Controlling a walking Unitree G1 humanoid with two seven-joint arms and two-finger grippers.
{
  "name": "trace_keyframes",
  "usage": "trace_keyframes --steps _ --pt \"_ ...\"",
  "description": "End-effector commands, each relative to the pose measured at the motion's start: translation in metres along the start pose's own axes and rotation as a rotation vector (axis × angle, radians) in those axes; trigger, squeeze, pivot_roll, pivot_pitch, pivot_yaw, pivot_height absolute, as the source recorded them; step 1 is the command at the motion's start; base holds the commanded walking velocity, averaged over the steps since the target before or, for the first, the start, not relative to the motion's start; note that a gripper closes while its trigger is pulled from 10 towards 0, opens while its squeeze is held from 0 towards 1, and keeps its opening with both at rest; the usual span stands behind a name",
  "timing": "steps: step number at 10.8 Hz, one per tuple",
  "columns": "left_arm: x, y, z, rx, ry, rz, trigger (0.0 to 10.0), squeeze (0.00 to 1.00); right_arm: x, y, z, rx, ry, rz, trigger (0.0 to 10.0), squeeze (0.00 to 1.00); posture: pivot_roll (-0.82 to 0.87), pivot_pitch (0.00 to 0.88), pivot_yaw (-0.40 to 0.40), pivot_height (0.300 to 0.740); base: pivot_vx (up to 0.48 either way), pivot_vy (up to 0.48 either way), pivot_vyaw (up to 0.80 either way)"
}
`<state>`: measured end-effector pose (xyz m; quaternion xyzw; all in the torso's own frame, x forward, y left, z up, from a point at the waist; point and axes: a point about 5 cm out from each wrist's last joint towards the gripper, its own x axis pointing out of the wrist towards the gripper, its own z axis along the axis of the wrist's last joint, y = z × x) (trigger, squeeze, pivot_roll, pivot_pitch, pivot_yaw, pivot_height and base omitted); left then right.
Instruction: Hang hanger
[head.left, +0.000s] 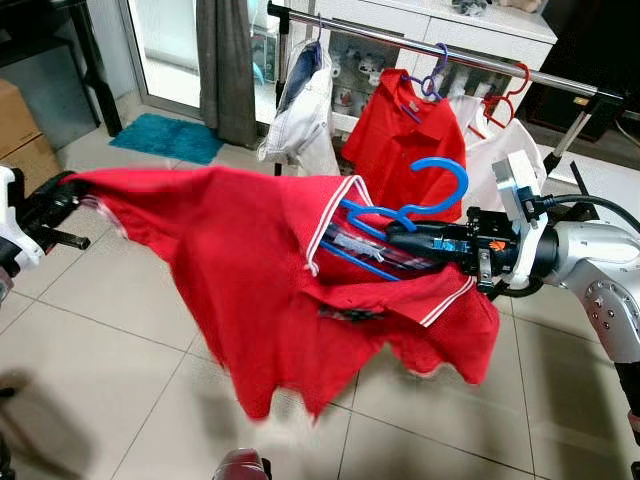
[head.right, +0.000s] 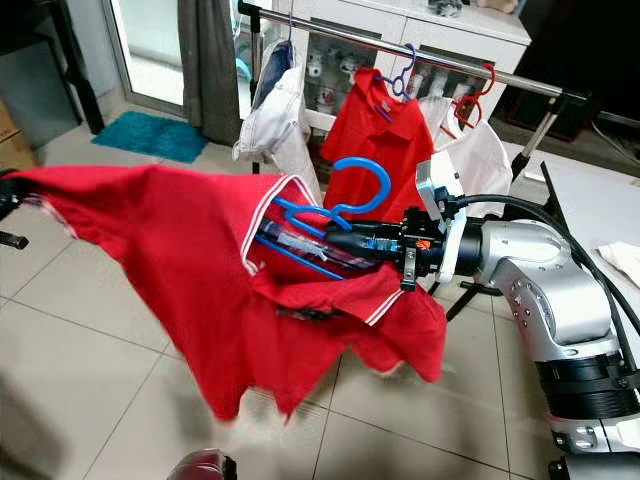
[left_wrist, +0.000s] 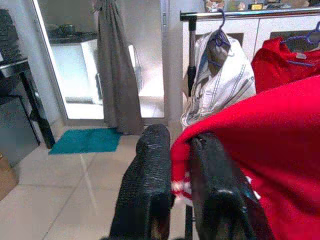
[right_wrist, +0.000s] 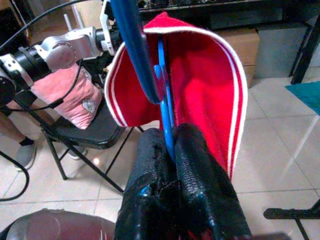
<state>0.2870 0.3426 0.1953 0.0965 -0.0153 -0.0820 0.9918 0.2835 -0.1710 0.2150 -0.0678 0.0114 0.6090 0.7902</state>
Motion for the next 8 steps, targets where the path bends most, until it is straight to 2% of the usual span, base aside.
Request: trace_keyframes --steps 1,2,3,4,5,6,7,8 --pt "0.005 -0.003 0.009 0.014 -0.027 -0.019 10.0 1.0 -0.009 -0.004 0.003 -0.013 -0.007 -0.043 10.0 0.0 0.14 0.0 -0.061 0.74 0.0 0.0 0.0" --pt "0.006 -0.001 0.011 0.05 -0.035 0.041 10.0 1.0 -0.01 -0.006 -0.003 0.003 0.025 -0.084 10.0 0.0 0.14 0.0 -0.061 0.74 0.0 0.0 0.0" --pt "0.007 -0.003 0.014 0.058 -0.044 0.039 10.0 1.0 -0.01 -0.008 -0.009 0.023 0.051 -0.121 10.0 0.0 0.14 0.0 -0.066 0.74 0.0 0.0 0.0" --pt "0.01 -0.018 0.017 0.022 -0.067 -0.015 10.0 0.0 -0.011 -0.007 -0.02 0.053 0.076 -0.178 10.0 0.0 0.14 0.0 -0.069 0.74 0.0 0.0 0.0" --pt "0.01 -0.035 0.008 -0.01 -0.033 -0.065 10.0 0.0 -0.011 -0.006 -0.028 0.068 0.1 -0.238 10.0 0.0 0.14 0.0 -0.06 0.74 0.0 0.0 0.0" --pt "0.01 -0.041 0.002 -0.022 -0.014 -0.062 10.0 0.0 -0.01 -0.005 -0.032 0.074 0.114 -0.27 10.0 0.0 0.13 0.0 -0.052 0.74 0.0 0.0 0.0" --pt "0.011 -0.068 -0.009 -0.024 0.004 -0.096 10.0 0.0 -0.006 -0.007 -0.042 0.108 0.134 -0.37 10.0 0.0 0.12 0.0 -0.05 0.74 0.0 0.0 0.0" --pt "0.015 -0.107 -0.02 -0.043 0.046 -0.132 10.0 0.0 -0.001 -0.002 -0.059 0.146 0.169 -0.502 10.0 0.0 0.11 0.0 -0.056 0.74 0.0 0.0 0.0"
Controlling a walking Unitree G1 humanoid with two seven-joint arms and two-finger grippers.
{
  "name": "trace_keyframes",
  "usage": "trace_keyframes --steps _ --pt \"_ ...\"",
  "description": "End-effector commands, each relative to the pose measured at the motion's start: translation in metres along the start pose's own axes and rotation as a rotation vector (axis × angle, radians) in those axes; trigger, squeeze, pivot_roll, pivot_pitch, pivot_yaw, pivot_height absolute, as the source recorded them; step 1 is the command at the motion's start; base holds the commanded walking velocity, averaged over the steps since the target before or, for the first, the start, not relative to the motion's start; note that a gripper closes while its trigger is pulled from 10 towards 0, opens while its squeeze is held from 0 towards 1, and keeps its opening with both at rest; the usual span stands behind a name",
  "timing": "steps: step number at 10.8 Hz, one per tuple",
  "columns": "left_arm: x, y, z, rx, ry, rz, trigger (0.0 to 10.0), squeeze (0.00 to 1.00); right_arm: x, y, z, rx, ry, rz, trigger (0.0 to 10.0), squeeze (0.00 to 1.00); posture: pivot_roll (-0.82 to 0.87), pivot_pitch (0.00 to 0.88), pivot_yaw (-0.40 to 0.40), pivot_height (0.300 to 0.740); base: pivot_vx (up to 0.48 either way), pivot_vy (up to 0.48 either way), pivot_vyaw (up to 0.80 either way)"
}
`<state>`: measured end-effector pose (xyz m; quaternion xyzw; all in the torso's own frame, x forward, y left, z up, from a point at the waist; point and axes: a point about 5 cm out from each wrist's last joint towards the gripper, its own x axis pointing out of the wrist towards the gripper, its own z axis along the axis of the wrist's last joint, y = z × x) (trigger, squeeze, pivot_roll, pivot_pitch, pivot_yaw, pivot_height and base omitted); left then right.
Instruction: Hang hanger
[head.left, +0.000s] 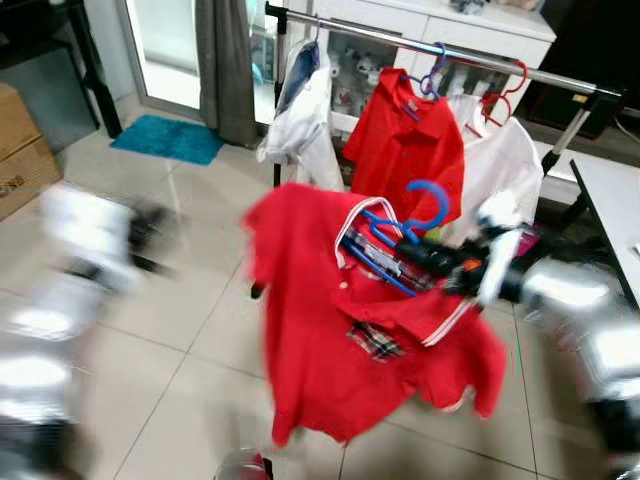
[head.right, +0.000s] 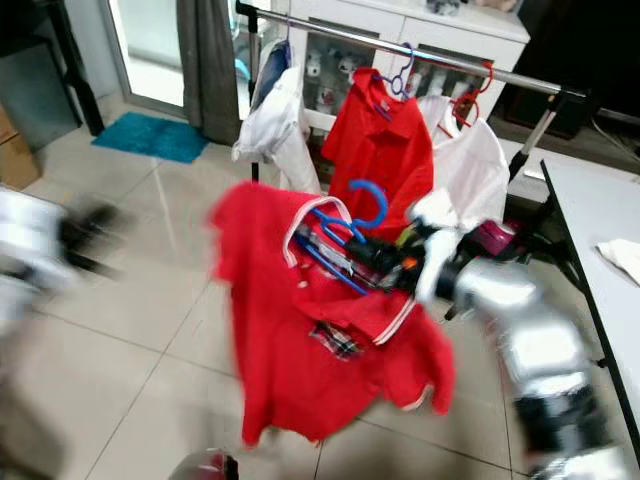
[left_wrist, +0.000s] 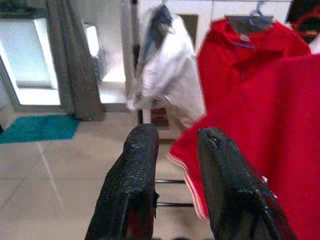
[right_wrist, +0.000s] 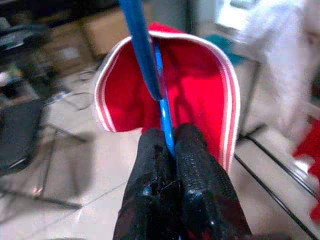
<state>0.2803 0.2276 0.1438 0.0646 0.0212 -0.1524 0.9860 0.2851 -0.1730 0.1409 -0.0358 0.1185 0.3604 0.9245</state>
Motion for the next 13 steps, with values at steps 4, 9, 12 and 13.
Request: trace_keyframes --steps 4,9,12,13 --pt "0.009 -0.069 -0.006 -0.025 0.001 -0.031 10.0 0.0 -0.013 -0.002 -0.051 0.205 0.065 -0.56 10.0 0.0 0.07 0.0 -0.033 0.74 0.0 0.0 0.0" --pt "0.012 -0.08 -0.017 0.015 0.018 0.06 10.0 0.0 0.001 0.015 -0.048 0.171 0.019 -0.633 10.0 0.0 0.07 0.0 -0.035 0.74 0.114 0.0 0.16" --pt "0.005 -0.082 -0.02 0.004 0.019 0.071 10.0 0.0 0.001 0.007 -0.043 0.241 -0.027 -0.723 10.0 0.0 0.1 0.0 -0.047 0.74 0.322 0.0 0.53" --pt "0.003 -0.084 -0.019 -0.005 0.02 0.068 10.0 0.0 0.0 0.006 -0.044 0.251 -0.032 -0.738 10.0 0.0 0.1 0.0 -0.045 0.74 0.33 0.0 0.0"
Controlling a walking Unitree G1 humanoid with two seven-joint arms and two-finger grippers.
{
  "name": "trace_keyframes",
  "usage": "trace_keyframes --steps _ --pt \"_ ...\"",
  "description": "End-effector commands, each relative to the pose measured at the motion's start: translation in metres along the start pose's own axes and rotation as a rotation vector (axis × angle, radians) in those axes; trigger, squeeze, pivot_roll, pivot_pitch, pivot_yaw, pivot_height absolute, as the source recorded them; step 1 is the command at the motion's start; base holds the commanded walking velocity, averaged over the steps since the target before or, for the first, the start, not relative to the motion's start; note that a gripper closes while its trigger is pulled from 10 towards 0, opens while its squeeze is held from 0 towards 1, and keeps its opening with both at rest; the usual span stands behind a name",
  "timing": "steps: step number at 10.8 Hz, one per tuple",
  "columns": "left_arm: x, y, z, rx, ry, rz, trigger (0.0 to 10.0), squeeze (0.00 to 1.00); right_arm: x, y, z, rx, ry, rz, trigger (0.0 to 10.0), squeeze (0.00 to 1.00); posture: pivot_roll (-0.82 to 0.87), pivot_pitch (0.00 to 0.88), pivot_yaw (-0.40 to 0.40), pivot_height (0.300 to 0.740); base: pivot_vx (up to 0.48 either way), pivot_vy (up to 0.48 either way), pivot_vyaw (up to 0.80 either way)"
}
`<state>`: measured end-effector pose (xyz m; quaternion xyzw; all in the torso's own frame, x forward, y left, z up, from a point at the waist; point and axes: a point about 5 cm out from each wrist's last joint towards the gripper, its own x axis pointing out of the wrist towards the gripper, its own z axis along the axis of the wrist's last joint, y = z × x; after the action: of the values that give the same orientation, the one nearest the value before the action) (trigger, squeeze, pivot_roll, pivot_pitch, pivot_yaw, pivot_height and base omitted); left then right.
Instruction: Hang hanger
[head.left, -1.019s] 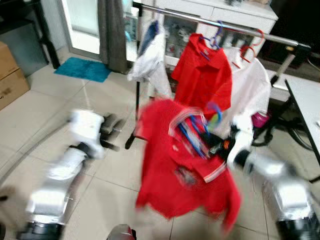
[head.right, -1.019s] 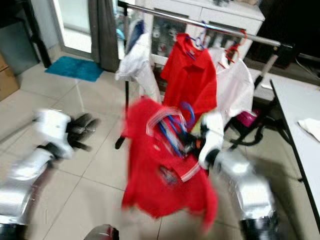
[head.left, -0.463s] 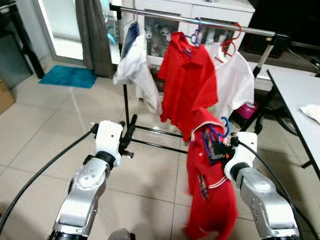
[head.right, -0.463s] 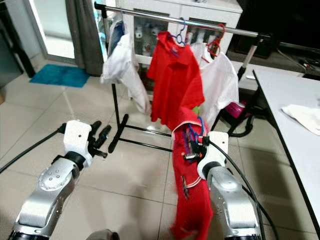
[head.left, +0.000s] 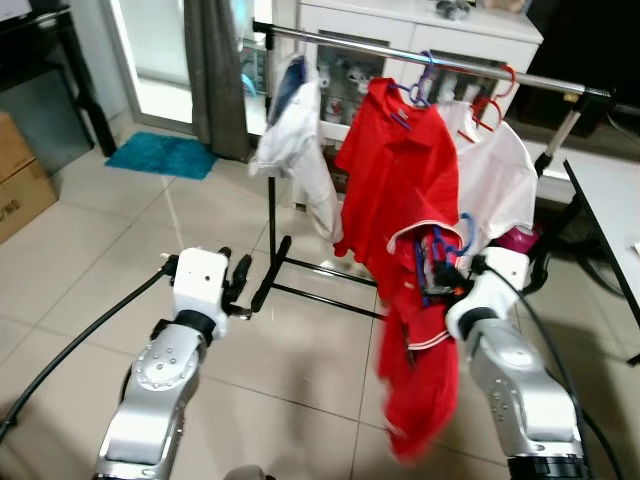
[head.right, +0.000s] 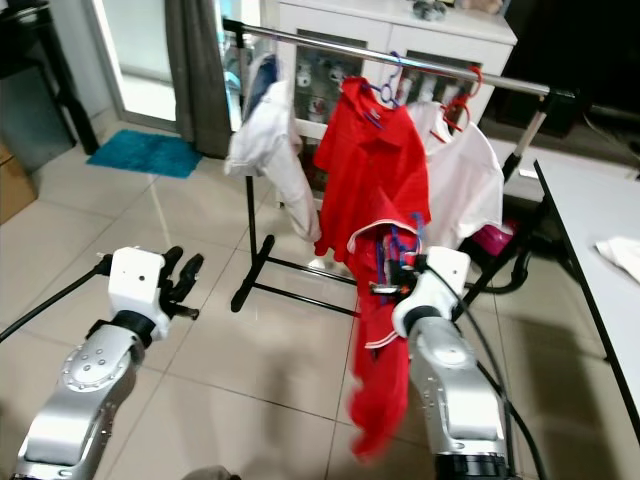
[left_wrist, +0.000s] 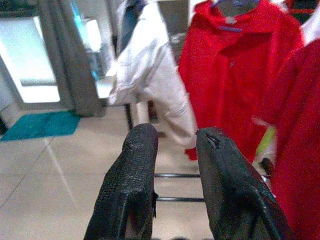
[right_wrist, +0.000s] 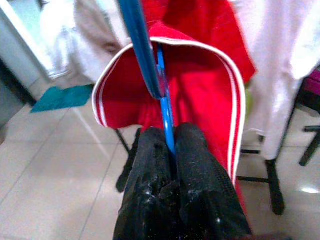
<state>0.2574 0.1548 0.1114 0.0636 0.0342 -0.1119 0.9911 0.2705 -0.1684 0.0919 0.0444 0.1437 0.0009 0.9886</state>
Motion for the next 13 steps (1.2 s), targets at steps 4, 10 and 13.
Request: trace_keyframes --steps 4,10,13 --pt "-0.0004 -0.0055 0.0063 0.001 -0.013 -0.022 10.0 0.0 -0.0011 -0.0019 0.0097 -0.053 -0.068 0.027 10.0 0.0 0.1 0.0 -0.045 0.74 0.349 0.0 0.0" --pt "0.0061 -0.007 0.0115 -0.004 -0.017 -0.031 10.0 0.0 0.004 -0.0044 0.0135 -0.04 -0.061 -0.006 10.0 0.0 0.09 0.006 -0.046 0.74 0.381 0.0 0.21" --pt "0.0051 -0.0067 0.0136 0.001 -0.022 -0.038 10.0 0.0 0.003 0.0014 0.0155 -0.023 -0.08 0.025 10.0 0.0 0.1 0.015 -0.05 0.74 0.37 0.0 0.0"
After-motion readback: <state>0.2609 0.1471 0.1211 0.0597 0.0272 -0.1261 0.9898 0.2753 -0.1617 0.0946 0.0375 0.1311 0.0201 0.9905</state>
